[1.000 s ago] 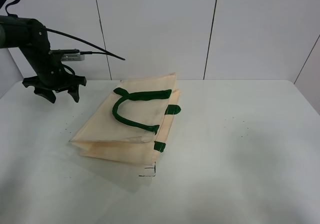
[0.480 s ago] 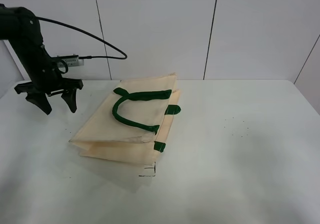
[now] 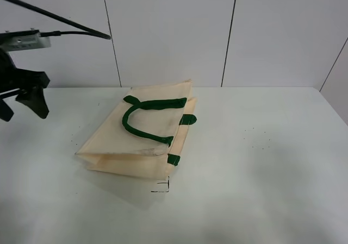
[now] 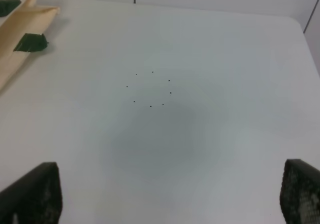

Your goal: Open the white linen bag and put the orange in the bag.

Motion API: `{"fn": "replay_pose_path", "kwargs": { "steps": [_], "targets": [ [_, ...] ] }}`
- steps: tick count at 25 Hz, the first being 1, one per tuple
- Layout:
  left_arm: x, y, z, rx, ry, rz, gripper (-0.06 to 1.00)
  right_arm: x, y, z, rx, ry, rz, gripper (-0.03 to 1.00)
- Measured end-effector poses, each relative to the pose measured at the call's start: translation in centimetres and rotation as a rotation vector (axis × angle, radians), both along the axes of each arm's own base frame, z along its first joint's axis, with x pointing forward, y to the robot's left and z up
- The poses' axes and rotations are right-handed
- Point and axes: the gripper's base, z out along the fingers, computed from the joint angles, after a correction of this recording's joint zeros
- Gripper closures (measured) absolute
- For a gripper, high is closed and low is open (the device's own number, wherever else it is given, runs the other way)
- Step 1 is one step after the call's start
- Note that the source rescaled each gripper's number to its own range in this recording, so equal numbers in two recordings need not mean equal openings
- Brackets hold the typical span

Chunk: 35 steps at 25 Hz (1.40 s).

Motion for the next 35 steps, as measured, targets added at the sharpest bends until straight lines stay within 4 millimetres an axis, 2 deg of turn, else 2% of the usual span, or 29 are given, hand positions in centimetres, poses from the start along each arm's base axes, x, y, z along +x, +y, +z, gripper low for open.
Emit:
{"fn": "replay_pose_path", "kwargs": {
  "steps": [4,9,13,15,19,23,35],
  "targets": [
    [-6.4,0.7,0.1,0.039,-0.046,-0.008,0.08,0.0,0.0,0.0,0.0,0.0,0.0,-0.03],
    [-13.4,1.2,-2.7,0.056,-0.142,-0.045,0.08,0.0,0.0,0.0,0.0,0.0,0.0,-0.03],
    [-17.2,1.2,-5.0,0.033,-0.282,-0.054,0.08,0.0,0.0,0.0,0.0,0.0,0.0,-0.03],
    [-18.9,1.3,-5.3,0.028,-0.347,-0.061,0.08,0.0,0.0,0.0,0.0,0.0,0.0,-0.03],
    [-21.3,1.5,-5.3,0.041,-0.463,-0.079,0.08,0.0,0.0,0.0,0.0,0.0,0.0,-0.03],
    [-22.9,1.6,-5.1,0.048,-0.551,-0.08,0.08,0.0,0.0,0.0,0.0,0.0,0.0,-0.03],
    [-24.1,1.7,-4.9,0.052,-0.633,-0.076,0.08,0.0,0.0,0.0,0.0,0.0,0.0,-0.03]
  ]
}}
